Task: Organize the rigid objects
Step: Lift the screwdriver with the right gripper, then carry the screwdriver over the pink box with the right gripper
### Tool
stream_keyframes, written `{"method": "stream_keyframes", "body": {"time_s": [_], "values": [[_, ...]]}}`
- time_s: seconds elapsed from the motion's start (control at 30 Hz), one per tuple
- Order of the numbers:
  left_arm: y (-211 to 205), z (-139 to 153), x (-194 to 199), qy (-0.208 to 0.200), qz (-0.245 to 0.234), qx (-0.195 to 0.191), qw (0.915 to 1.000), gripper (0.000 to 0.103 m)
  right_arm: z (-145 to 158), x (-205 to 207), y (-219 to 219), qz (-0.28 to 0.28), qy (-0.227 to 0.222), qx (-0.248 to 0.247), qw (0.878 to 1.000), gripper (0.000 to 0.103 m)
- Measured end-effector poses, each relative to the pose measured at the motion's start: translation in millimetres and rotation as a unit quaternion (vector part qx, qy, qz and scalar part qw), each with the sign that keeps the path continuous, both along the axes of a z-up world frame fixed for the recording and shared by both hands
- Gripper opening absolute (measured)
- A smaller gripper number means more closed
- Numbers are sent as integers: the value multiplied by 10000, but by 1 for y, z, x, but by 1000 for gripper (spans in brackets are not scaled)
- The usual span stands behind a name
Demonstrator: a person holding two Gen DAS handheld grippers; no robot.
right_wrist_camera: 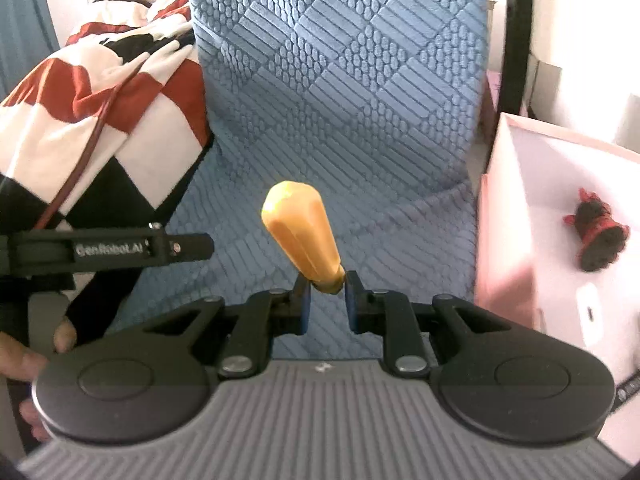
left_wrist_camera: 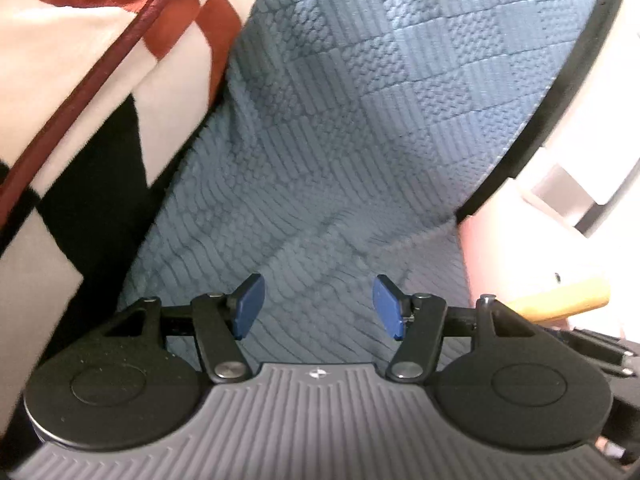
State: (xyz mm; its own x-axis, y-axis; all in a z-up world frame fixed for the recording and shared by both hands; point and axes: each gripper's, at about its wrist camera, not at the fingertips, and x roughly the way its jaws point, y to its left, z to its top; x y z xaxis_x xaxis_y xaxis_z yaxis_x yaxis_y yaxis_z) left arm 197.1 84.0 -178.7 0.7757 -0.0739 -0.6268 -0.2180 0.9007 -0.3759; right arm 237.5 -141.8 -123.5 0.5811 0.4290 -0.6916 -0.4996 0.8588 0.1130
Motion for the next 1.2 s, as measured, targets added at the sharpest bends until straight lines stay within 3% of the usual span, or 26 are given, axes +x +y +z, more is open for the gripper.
{"method": "stream_keyframes", "body": {"time_s": [0.4,0.7,1.2], "values": [[-30,55,-43,-88,-423,173,9989,66,37,-40,-29,-241,47,0,9997,21],[-40,102,-73,-172,-468,-60,9987,66,71,-63,-44,-355,-61,2,9994,21],[-105,143,-74,-226,-1033,146,9943,66,121,-81,-85,-638,-243,205,9975,21]]}}
